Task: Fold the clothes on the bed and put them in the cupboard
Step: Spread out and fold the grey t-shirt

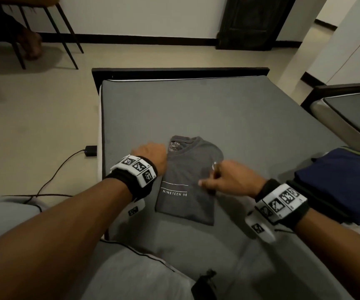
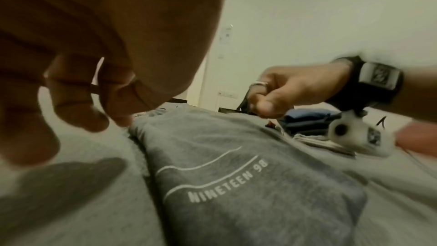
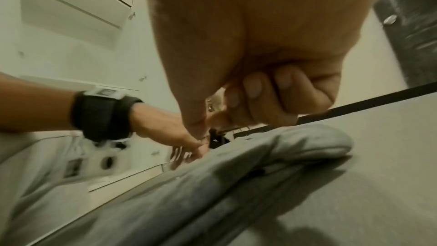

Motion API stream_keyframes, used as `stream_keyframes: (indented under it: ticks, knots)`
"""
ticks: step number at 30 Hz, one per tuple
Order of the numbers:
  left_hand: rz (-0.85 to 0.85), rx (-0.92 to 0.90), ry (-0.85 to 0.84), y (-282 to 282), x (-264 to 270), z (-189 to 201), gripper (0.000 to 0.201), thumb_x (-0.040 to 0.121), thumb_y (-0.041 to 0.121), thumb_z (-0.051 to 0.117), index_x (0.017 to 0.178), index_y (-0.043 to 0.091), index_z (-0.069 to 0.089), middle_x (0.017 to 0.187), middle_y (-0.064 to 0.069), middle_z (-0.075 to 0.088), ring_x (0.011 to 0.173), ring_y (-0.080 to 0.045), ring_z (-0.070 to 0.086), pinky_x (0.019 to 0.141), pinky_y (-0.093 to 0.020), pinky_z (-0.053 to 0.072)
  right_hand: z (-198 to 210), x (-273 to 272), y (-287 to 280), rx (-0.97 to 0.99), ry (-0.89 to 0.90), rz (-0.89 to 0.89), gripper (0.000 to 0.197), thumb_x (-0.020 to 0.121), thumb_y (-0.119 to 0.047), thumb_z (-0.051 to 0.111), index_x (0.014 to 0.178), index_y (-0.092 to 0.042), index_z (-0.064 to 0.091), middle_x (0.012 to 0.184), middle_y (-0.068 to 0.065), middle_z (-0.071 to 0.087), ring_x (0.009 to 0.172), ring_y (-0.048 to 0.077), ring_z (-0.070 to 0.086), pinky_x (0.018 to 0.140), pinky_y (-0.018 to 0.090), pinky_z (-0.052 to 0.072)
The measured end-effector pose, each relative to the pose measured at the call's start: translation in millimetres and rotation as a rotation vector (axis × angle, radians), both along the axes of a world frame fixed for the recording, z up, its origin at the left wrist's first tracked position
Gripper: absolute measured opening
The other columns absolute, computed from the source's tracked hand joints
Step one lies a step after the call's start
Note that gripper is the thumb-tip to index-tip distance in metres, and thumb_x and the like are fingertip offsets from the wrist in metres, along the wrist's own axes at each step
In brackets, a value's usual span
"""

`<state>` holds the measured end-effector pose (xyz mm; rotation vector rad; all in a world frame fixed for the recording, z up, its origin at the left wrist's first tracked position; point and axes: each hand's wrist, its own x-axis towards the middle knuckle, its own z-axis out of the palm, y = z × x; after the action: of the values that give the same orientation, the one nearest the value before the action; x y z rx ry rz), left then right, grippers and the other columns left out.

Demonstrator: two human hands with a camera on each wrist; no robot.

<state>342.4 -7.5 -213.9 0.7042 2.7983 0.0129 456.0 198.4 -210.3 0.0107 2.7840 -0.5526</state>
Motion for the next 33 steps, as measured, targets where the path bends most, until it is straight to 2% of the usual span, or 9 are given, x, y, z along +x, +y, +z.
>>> stream_keyframes:
  ticks: [3,6,9,13,17,20,24,27,33]
  knots:
    - [0.103,0.040,-0.303,-2.3,7.2,1.0,0.055,0.098,0.050,0.038,0.105,0.006,0.070,0.113,-0.018,0.070,0.087,-0.033,0.064,0.081,-0.033,0.047,-15.5,-43.1,26.2,-0.060,0.265,-0.174,0.031,0.083,-0.050,0.073,0.080,-0.021,0.065,0.075,-0.004,0.067,0.074,0.012,0.064,0.066,0.029,0.047]
    - [0.119,0.017,-0.418,3.8,12.9,-3.7,0.067,0.083,0.080,0.046,0.084,0.016,0.066,0.086,-0.008,0.070,0.069,-0.022,0.061,0.076,-0.031,0.048,-36.9,-77.1,44.0,0.075,0.169,-0.193,0.079,0.075,-0.060,0.077,0.138,-0.021,0.051,0.135,0.008,0.055,0.127,0.026,0.050,0.105,0.042,0.044]
    - [0.086,0.009,-0.448,10.1,15.0,-16.3,0.078,0.068,0.080,0.066,0.115,0.018,0.064,0.115,-0.004,0.067,0.103,-0.025,0.064,0.089,-0.031,0.049,-41.7,-96.6,45.0,-0.094,0.034,-0.216,0.108,0.074,-0.054,0.083,0.157,-0.013,0.025,0.153,0.011,0.044,0.137,0.027,0.046,0.114,0.042,0.038]
    - [0.117,0.128,-0.478,20.8,24.0,-16.7,0.070,0.076,0.047,0.081,0.133,0.016,0.058,0.132,-0.003,0.061,0.117,-0.025,0.059,0.097,-0.030,0.048,-38.9,-107.1,47.6,-0.181,-0.089,-0.248,0.077,0.066,-0.050,0.089,0.128,-0.013,0.061,0.120,0.003,0.070,0.109,0.022,0.067,0.099,0.039,0.053]
    - [0.286,0.370,-0.561,21.2,20.3,-9.4,0.053,0.070,0.041,0.074,0.113,0.013,0.067,0.112,-0.005,0.067,0.096,-0.025,0.064,0.085,-0.029,0.053,-30.6,-101.4,46.1,-0.286,-0.154,-0.296,0.032,0.072,-0.032,0.088,0.092,-0.010,0.074,0.091,0.006,0.077,0.087,0.023,0.074,0.083,0.036,0.060]
    - [0.411,0.660,-0.676,17.3,14.1,-8.1,0.055,0.053,0.035,0.066,0.100,0.006,0.070,0.094,-0.013,0.074,0.081,-0.030,0.071,0.079,-0.040,0.061,-28.3,-88.1,45.3,-0.511,-0.062,-0.420,0.023,0.075,-0.015,0.080,0.096,-0.006,0.075,0.094,0.011,0.077,0.090,0.028,0.073,0.088,0.042,0.060]
    - [0.481,0.863,-0.831,20.0,17.8,-2.0,0.040,0.067,0.017,0.058,0.100,-0.003,0.065,0.081,-0.019,0.067,0.065,-0.030,0.064,0.070,-0.039,0.054,-20.0,-63.6,49.4,-0.905,-0.037,-0.592,0.032,0.084,0.005,0.062,0.116,0.000,0.066,0.102,0.019,0.070,0.091,0.033,0.067,0.087,0.046,0.057]
    - [0.477,0.869,-0.852,26.2,24.0,-2.8,0.048,0.059,0.020,0.058,0.102,-0.002,0.063,0.084,-0.021,0.065,0.067,-0.029,0.063,0.070,-0.039,0.051,-13.4,-49.5,56.5,-0.991,-0.033,-0.607,0.031,0.087,0.007,0.058,0.115,-0.004,0.064,0.103,0.018,0.070,0.087,0.029,0.068,0.079,0.039,0.059]
    - [0.438,1.001,-1.052,39.4,33.2,3.6,0.022,0.091,0.009,0.060,0.112,0.002,0.062,0.105,-0.020,0.070,0.087,-0.028,0.068,0.078,-0.036,0.059,21.8,-16.7,82.1,-1.029,0.073,-0.650,0.023,0.089,0.009,0.057,0.103,-0.007,0.065,0.096,0.012,0.072,0.080,0.024,0.071,0.069,0.031,0.062]
